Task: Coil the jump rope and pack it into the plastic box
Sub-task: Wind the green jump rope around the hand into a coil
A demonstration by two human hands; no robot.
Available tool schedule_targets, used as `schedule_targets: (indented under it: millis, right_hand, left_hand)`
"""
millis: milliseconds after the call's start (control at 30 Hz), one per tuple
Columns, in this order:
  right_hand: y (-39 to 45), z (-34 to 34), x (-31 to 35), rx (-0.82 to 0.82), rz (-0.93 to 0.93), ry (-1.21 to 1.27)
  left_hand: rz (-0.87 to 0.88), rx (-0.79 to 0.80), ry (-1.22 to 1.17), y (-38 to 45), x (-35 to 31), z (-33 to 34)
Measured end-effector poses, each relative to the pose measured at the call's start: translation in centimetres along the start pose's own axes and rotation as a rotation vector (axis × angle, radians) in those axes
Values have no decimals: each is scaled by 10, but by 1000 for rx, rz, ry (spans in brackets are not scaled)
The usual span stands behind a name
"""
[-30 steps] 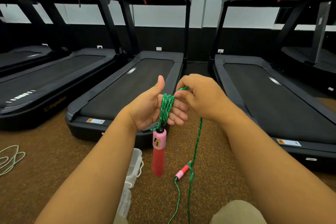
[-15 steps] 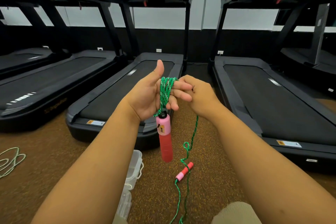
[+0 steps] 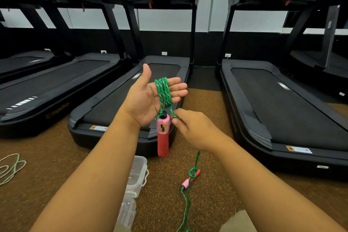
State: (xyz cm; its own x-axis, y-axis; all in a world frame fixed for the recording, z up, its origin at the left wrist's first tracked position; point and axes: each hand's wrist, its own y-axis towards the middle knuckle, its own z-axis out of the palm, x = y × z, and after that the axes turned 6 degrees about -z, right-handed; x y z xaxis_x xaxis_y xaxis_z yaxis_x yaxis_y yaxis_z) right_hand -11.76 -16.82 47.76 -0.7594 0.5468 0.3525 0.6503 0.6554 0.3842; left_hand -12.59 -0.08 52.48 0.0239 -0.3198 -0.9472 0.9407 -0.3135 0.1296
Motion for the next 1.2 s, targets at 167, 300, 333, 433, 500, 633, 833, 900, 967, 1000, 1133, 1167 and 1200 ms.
schedule_targets:
  millis: [167,300,333,433,500,633,833,900,967,1000,1133,1167,1200]
  right_hand:
    - [-5,-10,15,29,-174,-285]
    - [-3,-22,21,35,-265,-350]
    - [-2,-25,23,34,-275,-361]
    - [2,-36,26,13,-275,-379]
    - [4,-44,27,-24,-278,-372]
    - [7,-59,27,-83,-260,-333]
    - [13,-67,14,-187,-220,-243]
    - [16,-68,8,-234,-202,-196]
    - [19,-69,2,-270,-161,-115]
    - [20,-70,0,-282,-139,-69]
    - [20,-70,-8,-291,-59,64]
    - [20,-70,-10,-288,-43,86]
    - [20,-69,-12,-283,-27,107]
  left_hand:
    - [-67,-27,28,-2,3,-4]
    - [-125,27,3,-2,7,-3]
    - [-142,47,-1,-2,8,-2]
    - [-197,122,33,-4,11,0]
    - [-219,176,42,-6,13,2]
    - [-242,214,68,-7,17,7]
    - [-256,262,171,-5,16,10]
    - [-265,296,166,-5,16,9]
    - [-272,312,154,-5,16,9]
    - [-270,312,147,-5,16,9]
    - [-257,299,106,-7,17,11]
    - [-258,294,97,-7,16,11]
    - [-261,292,89,-7,16,11]
